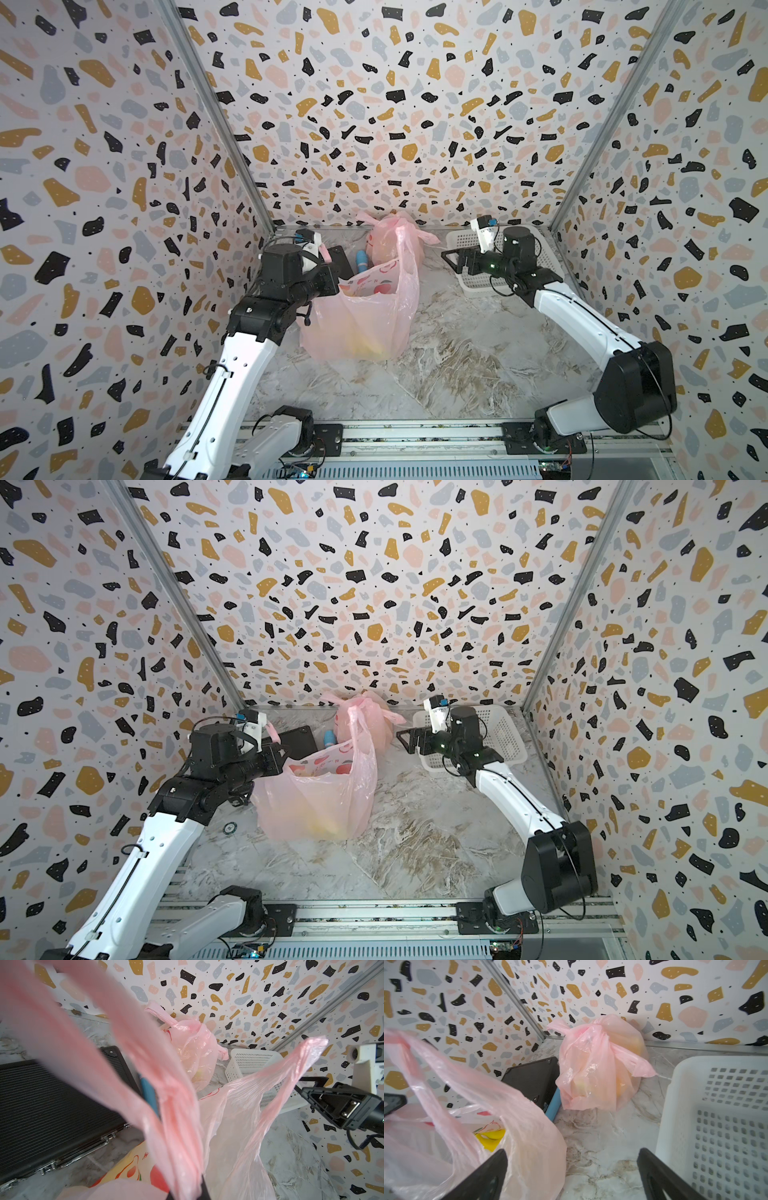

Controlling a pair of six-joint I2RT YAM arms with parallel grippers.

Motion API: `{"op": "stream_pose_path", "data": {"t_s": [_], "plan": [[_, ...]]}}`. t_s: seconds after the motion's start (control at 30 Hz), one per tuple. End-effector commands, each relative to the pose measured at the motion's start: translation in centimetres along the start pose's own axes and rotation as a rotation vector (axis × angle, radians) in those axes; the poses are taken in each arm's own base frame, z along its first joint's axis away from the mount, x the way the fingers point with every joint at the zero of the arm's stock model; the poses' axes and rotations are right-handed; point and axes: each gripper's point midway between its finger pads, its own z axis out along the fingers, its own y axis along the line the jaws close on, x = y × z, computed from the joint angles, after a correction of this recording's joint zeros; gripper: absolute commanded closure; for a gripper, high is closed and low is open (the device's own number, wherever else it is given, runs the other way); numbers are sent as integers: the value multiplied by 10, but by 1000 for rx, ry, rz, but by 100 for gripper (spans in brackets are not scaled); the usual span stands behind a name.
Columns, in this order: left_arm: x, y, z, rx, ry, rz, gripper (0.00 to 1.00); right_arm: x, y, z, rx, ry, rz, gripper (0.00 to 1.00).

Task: Place the banana into a plastic bag & tie a knot
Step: Adjust the plastic bag at the center of the board.

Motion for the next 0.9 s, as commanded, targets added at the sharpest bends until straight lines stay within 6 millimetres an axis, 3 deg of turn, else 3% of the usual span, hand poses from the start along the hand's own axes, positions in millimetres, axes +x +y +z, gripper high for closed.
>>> {"op": "stream_pose_path", "data": {"t_s": [0.0, 0.13, 0.4, 0.87], "plan": [[-15, -15, -17, 53, -48, 32, 100, -40, 44, -19, -203, -160, -77, 0], [-17, -21, -19, 82, -47, 25, 100, -46, 63, -17, -341, -168, -86, 8], [-19, -23, -20, 87, -44, 23, 100, -45, 92, -14, -441, -288, -269, 1], [-19, -22, -20, 80, -38, 29, 100, -23, 114, 20, -604, -273, -374, 1]]}}
